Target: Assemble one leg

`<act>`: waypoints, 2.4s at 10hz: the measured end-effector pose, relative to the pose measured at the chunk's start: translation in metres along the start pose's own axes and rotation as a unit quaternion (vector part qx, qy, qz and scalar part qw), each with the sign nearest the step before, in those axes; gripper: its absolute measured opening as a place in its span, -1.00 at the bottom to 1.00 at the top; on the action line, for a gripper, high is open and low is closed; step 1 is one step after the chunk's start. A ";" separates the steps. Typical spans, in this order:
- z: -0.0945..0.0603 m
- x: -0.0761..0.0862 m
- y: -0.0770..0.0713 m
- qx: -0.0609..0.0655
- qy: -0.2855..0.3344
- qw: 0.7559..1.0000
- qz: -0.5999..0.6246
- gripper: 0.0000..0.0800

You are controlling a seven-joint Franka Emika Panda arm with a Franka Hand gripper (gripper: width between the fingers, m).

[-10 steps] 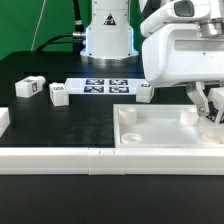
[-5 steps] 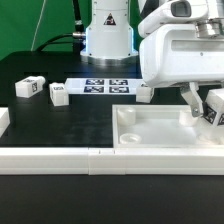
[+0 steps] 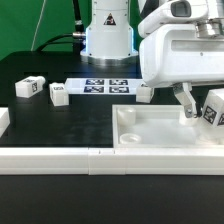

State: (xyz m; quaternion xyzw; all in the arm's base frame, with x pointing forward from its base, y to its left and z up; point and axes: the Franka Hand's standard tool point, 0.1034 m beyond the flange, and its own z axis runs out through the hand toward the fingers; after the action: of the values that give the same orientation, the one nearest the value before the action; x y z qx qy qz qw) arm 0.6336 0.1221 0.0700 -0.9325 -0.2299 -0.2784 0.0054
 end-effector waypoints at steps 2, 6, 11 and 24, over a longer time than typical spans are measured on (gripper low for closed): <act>-0.022 0.013 0.005 -0.001 -0.005 1.000 -0.004 0.62; -0.028 0.016 0.002 0.010 -0.031 0.999 -0.006 0.62; -0.018 0.016 -0.007 0.064 -0.234 0.970 0.003 0.62; -0.011 0.010 -0.003 0.075 -0.322 0.944 0.023 -0.24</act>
Offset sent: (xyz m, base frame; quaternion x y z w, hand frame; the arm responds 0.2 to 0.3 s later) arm 0.0009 -0.0026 0.0334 0.0050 -0.0323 -0.0209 0.9992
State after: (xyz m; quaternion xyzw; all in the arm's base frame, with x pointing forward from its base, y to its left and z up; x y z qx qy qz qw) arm 0.6343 0.1279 0.0841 -0.9743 -0.2181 0.0549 0.0079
